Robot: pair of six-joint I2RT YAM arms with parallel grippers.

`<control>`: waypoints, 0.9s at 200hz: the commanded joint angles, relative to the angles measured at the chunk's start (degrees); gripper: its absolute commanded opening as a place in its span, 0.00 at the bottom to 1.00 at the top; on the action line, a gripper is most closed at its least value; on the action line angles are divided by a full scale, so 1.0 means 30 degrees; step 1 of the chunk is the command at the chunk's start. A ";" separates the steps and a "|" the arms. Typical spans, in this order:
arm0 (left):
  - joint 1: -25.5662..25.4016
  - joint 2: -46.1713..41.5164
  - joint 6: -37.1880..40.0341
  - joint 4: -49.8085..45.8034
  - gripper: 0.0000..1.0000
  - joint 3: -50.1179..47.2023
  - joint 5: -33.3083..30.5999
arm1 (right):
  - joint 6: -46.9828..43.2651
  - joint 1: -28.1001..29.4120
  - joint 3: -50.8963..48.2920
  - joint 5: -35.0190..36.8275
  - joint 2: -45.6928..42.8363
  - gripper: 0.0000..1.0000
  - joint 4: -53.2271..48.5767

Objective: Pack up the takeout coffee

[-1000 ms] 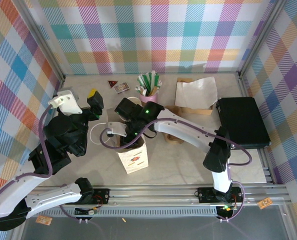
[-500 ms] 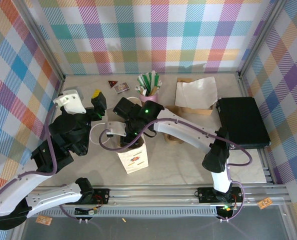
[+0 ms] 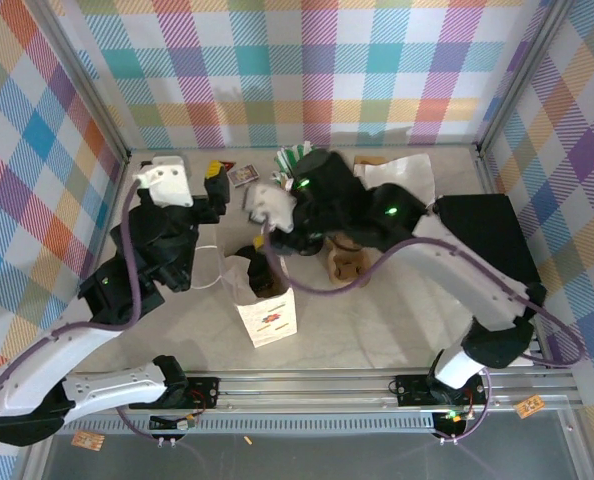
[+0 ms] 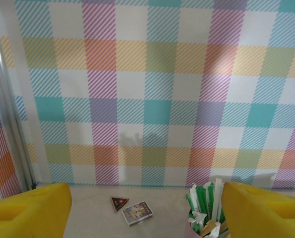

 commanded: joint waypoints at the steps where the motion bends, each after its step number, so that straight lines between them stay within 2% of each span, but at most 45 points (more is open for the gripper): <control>1: 0.0259 0.1121 0.0894 0.0312 0.79 0.1061 0.0817 | 0.2612 -0.3315 -0.0728 0.0327 -0.0523 0.52 0.3020; 19: 0.0290 0.2183 0.0490 0.0055 0.79 0.1735 0.1177 | 0.4445 -0.6180 -0.1455 0.2329 -0.0351 0.61 0.4715; 48: 0.0369 0.4077 -0.0721 -0.1737 0.80 0.3401 0.3174 | 0.7409 -0.9839 -0.0530 0.4988 0.2388 0.62 0.4376; 65: 0.0378 0.5237 -0.0996 -0.3550 0.81 0.4842 0.4260 | 0.9505 -1.1487 0.0971 0.5264 0.4617 0.64 0.3081; 111: 0.0466 0.8017 -0.1074 -0.7299 0.85 0.7804 0.5642 | 1.0782 -1.3776 0.4074 0.6025 0.9785 0.73 0.1213; 132: 0.0552 0.9019 -0.1183 -0.8197 0.86 0.8879 0.5951 | 1.1339 -1.4758 0.5939 0.5658 1.1985 0.77 -0.0255; 180: 0.0671 1.0350 -0.2332 -0.8936 0.86 1.0562 0.6413 | 1.1395 -1.5964 0.7331 0.5384 1.4678 0.84 -0.0604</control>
